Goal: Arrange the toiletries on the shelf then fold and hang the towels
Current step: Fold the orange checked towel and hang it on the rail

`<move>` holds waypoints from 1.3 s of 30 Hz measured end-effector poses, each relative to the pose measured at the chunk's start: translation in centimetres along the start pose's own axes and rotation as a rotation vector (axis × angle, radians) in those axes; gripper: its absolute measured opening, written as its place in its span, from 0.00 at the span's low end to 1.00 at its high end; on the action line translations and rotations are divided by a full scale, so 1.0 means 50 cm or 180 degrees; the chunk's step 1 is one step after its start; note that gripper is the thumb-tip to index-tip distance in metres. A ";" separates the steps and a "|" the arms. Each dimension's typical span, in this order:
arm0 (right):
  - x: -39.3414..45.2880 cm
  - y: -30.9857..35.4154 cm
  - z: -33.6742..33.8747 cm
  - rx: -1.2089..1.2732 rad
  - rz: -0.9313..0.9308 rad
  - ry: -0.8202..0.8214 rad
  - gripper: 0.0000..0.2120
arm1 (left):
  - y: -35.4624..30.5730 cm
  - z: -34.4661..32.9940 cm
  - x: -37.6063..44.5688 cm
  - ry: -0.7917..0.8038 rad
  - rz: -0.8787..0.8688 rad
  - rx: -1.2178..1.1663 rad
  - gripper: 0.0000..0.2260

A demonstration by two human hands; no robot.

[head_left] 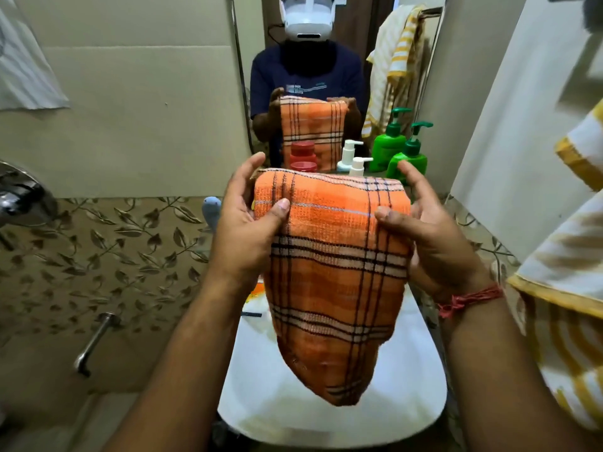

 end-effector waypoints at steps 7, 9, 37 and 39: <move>-0.010 -0.050 -0.006 -0.0051 0.0447 -0.0102 0.45 | -0.016 -0.017 0.006 -0.0371 -0.0041 -0.0514 0.24; -0.007 -0.062 -0.003 0.0300 0.0526 -0.0174 0.43 | -0.023 -0.021 0.009 -0.0409 -0.0070 -0.0563 0.24; -0.006 -0.261 0.007 0.0124 -0.0590 0.0219 0.21 | -0.051 -0.004 0.059 -0.1195 0.0011 -0.0458 0.17; 0.003 -0.257 0.012 -0.0342 -0.0402 -0.0299 0.17 | -0.046 -0.009 0.056 -0.1139 0.0010 -0.0261 0.17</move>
Point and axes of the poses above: each hand's wrist, its own x-axis towards the middle knuckle, its own z-axis out of the back of the hand, y = z × x, the point moved 4 cm from there along x, towards the middle knuckle, and after that the axes turned 12 degrees about -z, right-handed, at the moved point
